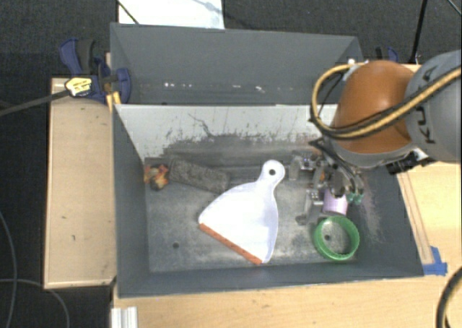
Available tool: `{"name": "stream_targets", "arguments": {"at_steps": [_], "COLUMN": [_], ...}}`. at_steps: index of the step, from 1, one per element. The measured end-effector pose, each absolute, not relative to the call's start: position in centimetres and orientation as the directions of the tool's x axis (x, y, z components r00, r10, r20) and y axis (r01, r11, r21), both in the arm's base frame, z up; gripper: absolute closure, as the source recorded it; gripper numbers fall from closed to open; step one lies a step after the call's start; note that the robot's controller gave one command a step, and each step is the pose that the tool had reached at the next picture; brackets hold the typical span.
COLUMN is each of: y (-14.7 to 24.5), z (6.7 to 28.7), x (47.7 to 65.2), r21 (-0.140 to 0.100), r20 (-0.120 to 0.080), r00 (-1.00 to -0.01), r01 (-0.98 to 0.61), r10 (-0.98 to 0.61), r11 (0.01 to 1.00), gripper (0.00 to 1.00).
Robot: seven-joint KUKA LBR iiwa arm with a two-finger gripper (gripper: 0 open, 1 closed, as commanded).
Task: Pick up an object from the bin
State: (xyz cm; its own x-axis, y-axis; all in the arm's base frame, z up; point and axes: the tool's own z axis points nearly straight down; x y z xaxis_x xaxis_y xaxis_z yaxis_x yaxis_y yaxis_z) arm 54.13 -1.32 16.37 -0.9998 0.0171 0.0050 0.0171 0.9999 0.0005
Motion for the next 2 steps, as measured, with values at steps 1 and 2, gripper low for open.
{"name": "stream_targets", "arguments": {"at_steps": [1, 2], "y": [-1.3, -7.8], "z": [16.8, 11.1], "x": [54.3, 52.7], "r21": [0.000, -0.001], "r20": [-0.003, -0.006], "r00": [-1.000, -0.995], "r01": [0.017, -0.102], "r10": [0.017, -0.102], "r11": [1.000, 0.995], "gripper": [0.00, 0.00]}}
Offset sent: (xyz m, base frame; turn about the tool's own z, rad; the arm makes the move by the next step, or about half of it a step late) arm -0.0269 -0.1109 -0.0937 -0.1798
